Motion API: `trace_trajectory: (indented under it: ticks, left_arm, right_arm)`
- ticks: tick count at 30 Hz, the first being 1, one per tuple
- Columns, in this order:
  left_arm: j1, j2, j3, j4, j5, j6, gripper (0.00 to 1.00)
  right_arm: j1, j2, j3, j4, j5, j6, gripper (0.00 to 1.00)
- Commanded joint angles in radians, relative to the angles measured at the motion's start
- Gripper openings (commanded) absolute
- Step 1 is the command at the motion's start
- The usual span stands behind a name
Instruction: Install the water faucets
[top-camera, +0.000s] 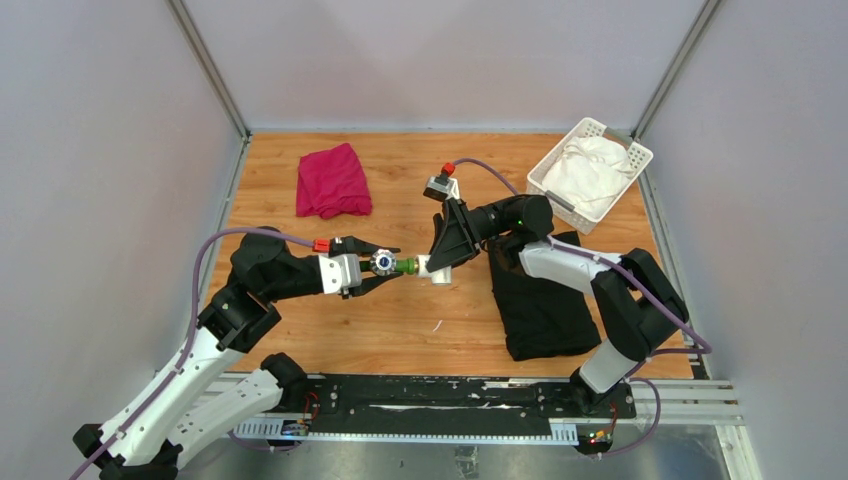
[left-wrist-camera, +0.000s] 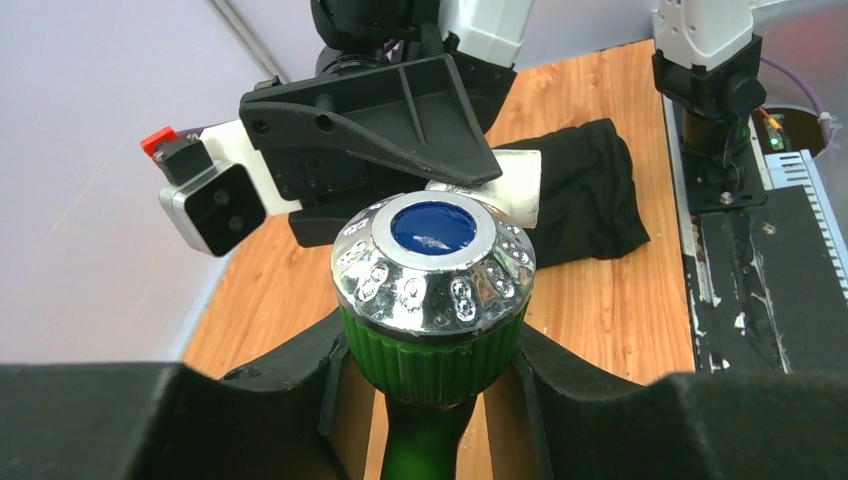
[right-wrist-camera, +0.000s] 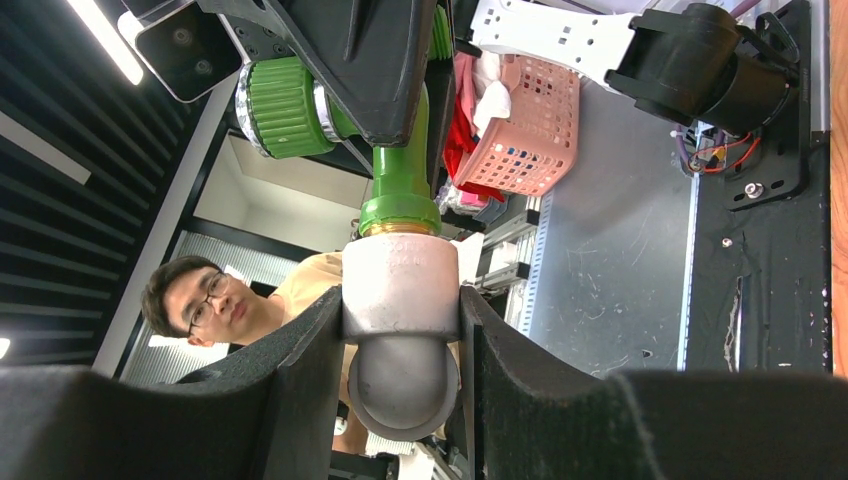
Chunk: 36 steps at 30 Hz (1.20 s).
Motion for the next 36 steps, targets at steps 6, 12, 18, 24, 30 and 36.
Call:
trace_trajectory:
  ticks: [6, 12, 18, 24, 30, 36]
  left_arm:
    - [-0.039, 0.076, -0.048, -0.147, 0.016, 0.086, 0.0]
    - [-0.048, 0.051, 0.016, -0.228, -0.049, 0.262, 0.0]
    - [-0.049, -0.022, -0.091, -0.03, -0.048, 0.335, 0.0]
    - [-0.126, 0.009, -0.063, -0.085, -0.14, 0.484, 0.0]
    - [-0.208, 0.029, -0.036, -0.184, -0.283, 0.601, 0.0]
    - [-0.243, 0.05, -0.02, -0.233, -0.337, 0.642, 0.0]
  right_arm:
    - [0.063, -0.01, 0.034, 0.091, 0.284, 0.058, 0.0]
    - [0.081, 0.001, 0.065, 0.091, 0.293, 0.125, 0.0]
    - [0.106, 0.028, 0.074, 0.091, 0.287, 0.19, 0.0]
    - [0.105, 0.037, 0.095, 0.091, 0.198, 0.212, 0.0]
    - [0.105, 0.053, 0.127, 0.091, 0.159, 0.254, 0.0]
    - [0.106, 0.034, 0.104, 0.091, 0.183, 0.238, 0.0]
